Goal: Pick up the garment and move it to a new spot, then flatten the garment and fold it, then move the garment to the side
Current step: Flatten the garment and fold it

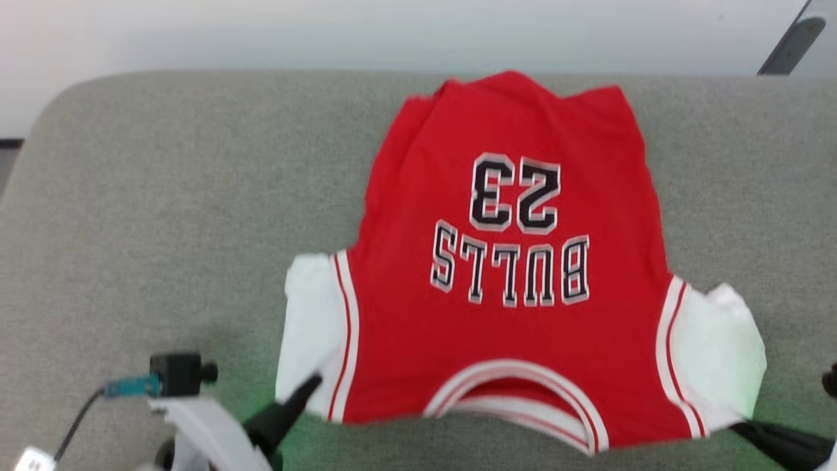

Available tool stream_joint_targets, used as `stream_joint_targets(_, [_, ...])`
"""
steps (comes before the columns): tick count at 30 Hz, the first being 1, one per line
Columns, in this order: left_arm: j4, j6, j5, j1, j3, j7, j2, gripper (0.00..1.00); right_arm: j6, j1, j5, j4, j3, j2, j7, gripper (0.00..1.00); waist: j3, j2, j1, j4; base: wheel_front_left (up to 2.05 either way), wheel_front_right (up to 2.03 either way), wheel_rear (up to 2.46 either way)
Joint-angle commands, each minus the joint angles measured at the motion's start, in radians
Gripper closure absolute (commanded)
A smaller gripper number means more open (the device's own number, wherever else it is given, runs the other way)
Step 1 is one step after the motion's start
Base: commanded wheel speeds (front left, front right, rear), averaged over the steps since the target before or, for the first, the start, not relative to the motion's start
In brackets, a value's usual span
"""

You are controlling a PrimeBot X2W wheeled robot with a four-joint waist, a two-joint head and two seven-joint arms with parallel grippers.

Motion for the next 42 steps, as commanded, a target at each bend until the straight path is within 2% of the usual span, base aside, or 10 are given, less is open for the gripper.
stream_joint_targets(1, [-0.016,0.006,-0.002,0.025,-0.001,0.003,0.012,1.00,-0.002,0.023,0.000,-0.006,-0.011,-0.007,0.011,1.00,-0.020,0.0000,0.0000,0.005,0.00,0.00,0.00])
stream_joint_targets(6, [-0.118,0.053,-0.008,0.111,-0.004,-0.001,0.068,1.00,-0.002,0.119,-0.013,-0.057,-0.068,-0.026,0.063,1.00,-0.018,0.0000,0.0000,0.015,0.00,0.00,0.00])
stream_joint_targets(11, [-0.171,0.100,0.008,0.143,-0.008,-0.014,0.079,1.00,-0.002,0.190,-0.046,-0.079,-0.155,0.001,0.082,1.00,-0.007,0.0000,0.0000,0.022,0.00,0.00,0.00])
stream_joint_targets(17, [-0.091,0.091,0.010,0.092,-0.027,-0.013,0.001,1.00,-0.002,0.219,-0.134,-0.041,-0.229,0.097,0.164,1.00,0.018,0.0000,0.0000,0.022,0.00,0.00,0.00])
stream_joint_targets(28, [0.180,0.080,0.152,-0.008,-0.107,-0.072,-0.134,1.00,-0.002,0.171,-0.376,0.081,-0.228,0.289,0.276,1.00,0.055,0.0000,0.0000,0.020,0.00,0.00,0.00])
stream_joint_targets(29, [0.196,0.073,0.153,-0.011,-0.111,-0.076,-0.142,1.00,-0.002,0.171,-0.388,0.083,-0.232,0.298,0.267,0.96,0.057,0.0000,0.0000,0.021,0.00,0.00,0.00])
stream_joint_targets(30, [0.210,0.067,0.152,-0.015,-0.112,-0.081,-0.150,1.00,-0.002,0.167,-0.402,0.083,-0.238,0.306,0.255,0.64,0.058,0.0000,0.0000,0.021,0.00,0.00,0.00])
stream_joint_targets(31, [0.223,0.061,0.151,-0.018,-0.110,-0.086,-0.156,1.00,-0.002,0.164,-0.413,0.083,-0.245,0.311,0.250,0.08,0.059,0.0000,0.0000,0.019,0.00,0.00,0.00])
stream_joint_targets(32, [0.234,0.055,0.151,-0.021,-0.109,-0.091,-0.159,1.00,-0.002,0.164,-0.419,0.077,-0.252,0.312,0.246,0.00,0.059,0.0000,0.0000,0.018,0.00,0.00,0.00])
stream_joint_targets(42, [0.223,0.042,0.171,-0.033,-0.111,-0.125,-0.176,1.00,-0.002,0.270,-0.296,-0.142,-0.500,0.179,0.276,0.00,0.072,0.0000,0.0000,0.024,0.00,0.00,0.00])
